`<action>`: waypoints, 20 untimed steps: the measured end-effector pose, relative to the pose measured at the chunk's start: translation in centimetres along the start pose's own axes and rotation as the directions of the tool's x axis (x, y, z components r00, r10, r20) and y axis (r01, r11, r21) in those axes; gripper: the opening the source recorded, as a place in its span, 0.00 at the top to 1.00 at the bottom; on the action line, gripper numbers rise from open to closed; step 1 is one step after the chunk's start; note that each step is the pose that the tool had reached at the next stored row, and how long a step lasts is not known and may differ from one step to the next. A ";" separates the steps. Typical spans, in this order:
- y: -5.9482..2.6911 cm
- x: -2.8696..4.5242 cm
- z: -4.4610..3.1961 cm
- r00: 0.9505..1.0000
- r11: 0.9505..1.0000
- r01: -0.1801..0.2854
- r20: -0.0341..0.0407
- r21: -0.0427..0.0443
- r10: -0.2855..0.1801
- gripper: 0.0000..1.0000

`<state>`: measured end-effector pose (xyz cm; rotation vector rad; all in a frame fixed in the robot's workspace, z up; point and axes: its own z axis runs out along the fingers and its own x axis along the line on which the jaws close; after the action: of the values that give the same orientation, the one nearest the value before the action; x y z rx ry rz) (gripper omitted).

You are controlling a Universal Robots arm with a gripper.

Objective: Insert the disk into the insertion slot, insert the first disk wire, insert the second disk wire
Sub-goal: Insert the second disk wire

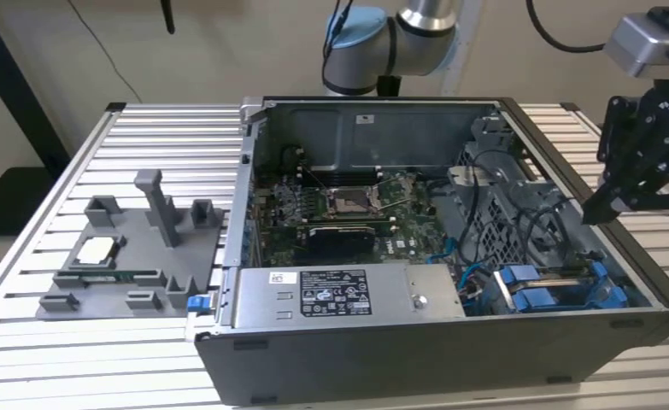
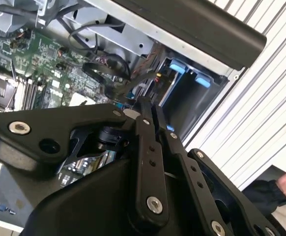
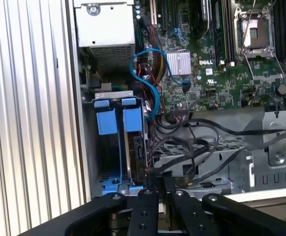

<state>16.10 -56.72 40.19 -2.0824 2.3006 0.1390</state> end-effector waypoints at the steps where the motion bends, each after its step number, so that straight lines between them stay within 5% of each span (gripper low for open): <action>1: 0.32 0.01 -0.01 1.000 1.000 0.000 0.000 0.001 0.000 0.84; 8: 2.87 0.01 0.22 1.000 1.000 0.002 0.002 0.018 -0.002 0.84; 20: 2.97 0.18 1.83 0.998 0.998 0.069 -0.001 0.014 -0.069 0.84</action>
<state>13.07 -56.44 38.49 -2.1519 2.2204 0.1199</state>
